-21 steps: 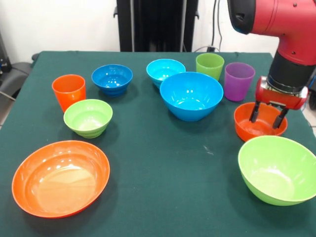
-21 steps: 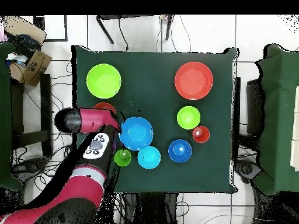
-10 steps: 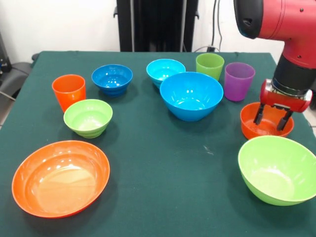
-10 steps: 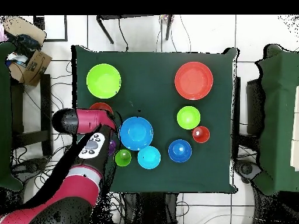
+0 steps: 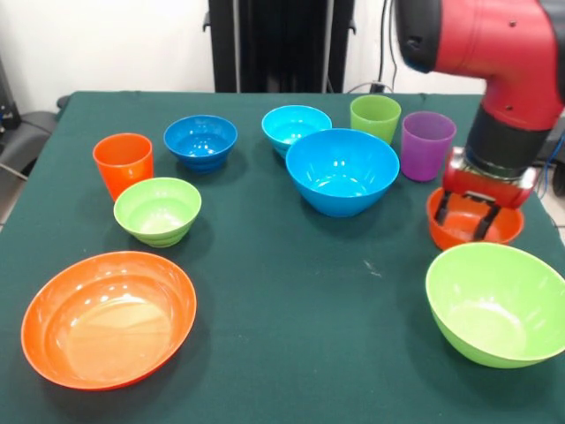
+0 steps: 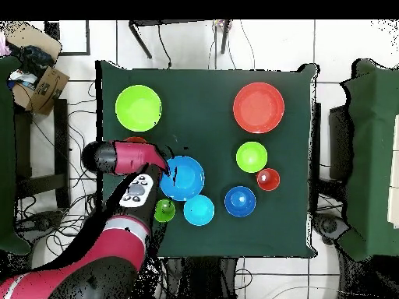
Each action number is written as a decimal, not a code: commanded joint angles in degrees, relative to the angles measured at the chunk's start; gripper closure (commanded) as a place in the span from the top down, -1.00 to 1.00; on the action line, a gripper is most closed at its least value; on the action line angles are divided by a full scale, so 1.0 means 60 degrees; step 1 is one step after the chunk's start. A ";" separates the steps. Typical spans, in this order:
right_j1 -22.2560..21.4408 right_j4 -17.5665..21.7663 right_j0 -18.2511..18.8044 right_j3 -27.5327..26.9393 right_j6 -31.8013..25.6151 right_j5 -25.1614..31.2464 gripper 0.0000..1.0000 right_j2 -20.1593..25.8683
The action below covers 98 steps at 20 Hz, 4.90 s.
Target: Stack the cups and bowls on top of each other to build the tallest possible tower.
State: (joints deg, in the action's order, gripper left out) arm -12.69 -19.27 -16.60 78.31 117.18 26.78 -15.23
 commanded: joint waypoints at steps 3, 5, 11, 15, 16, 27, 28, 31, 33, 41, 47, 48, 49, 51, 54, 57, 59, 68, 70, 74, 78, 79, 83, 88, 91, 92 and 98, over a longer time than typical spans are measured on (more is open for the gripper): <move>0.0566 0.0947 0.1050 -0.0759 -0.0075 0.0018 1.00 0.0408; 0.0679 0.1071 0.1166 -0.0846 -0.0128 -0.0058 1.00 0.0448; 0.0346 0.1538 0.1479 -0.0287 -0.0307 -0.0300 1.00 0.0720; 0.0235 0.1838 0.1773 -0.0056 -0.0449 -0.0506 1.00 0.0922; 0.0178 0.1911 0.1818 0.0062 -0.0451 -0.0576 1.00 0.0970; -0.0155 0.2721 0.2320 0.0949 -0.0421 -0.1245 1.00 0.1498; -0.0139 0.2807 0.2388 0.0932 -0.0437 -0.1257 1.00 0.1535; -0.0130 0.3041 0.2583 0.0959 -0.0502 -0.1339 1.00 0.1655; -0.0110 0.3166 0.2692 0.0946 -0.0525 -0.1377 1.00 0.1731; 0.0418 0.3371 0.3094 -0.0341 -0.0727 -0.0899 1.00 0.1998; 0.0652 0.3367 0.3039 -0.0811 -0.0583 -0.0653 1.00 0.2034; 0.0711 0.3380 0.3063 -0.0866 -0.0608 -0.0661 1.00 0.2075; 0.0851 0.3384 0.3086 -0.1073 -0.0652 -0.0609 1.00 0.2086; 0.1071 0.3416 0.3176 -0.1344 -0.0777 -0.0604 1.00 0.2168; 0.1301 0.3541 0.3313 -0.1615 -0.1063 -0.0504 1.00 0.2306; 0.1291 0.3679 0.3447 -0.1590 -0.1218 -0.0460 1.00 0.2462; 0.1234 0.3753 0.3516 -0.1554 -0.1242 -0.0410 1.00 0.2525; 0.1168 0.4115 0.3699 -0.1533 -0.1248 -0.0275 1.00 0.2694; 0.1159 0.4206 0.3847 -0.1478 -0.1390 -0.0266 1.00 0.2858; 0.1052 0.4360 0.4095 -0.1278 -0.1562 -0.0115 1.00 0.3108; 0.0977 0.4541 0.4265 -0.1093 -0.1607 -0.0099 1.00 0.3272; 0.0960 0.4591 0.4319 -0.1059 -0.1653 -0.0076 1.00 0.3322; 0.0896 0.4824 0.4536 -0.0917 -0.1785 -0.0085 1.00 0.3510; 0.0797 0.5097 0.4742 -0.0716 -0.1892 -0.0084 1.00 0.3748; 0.0749 0.5268 0.4836 -0.0625 -0.1889 -0.0051 1.00 0.3841; 0.0742 0.5339 0.4893 -0.0570 -0.1901 -0.0061 1.00 0.3900; 0.0668 0.5741 0.5345 -0.0275 -0.2248 0.0131 1.00 0.4338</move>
State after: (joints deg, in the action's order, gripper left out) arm -15.15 7.67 12.05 72.44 117.18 23.63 3.21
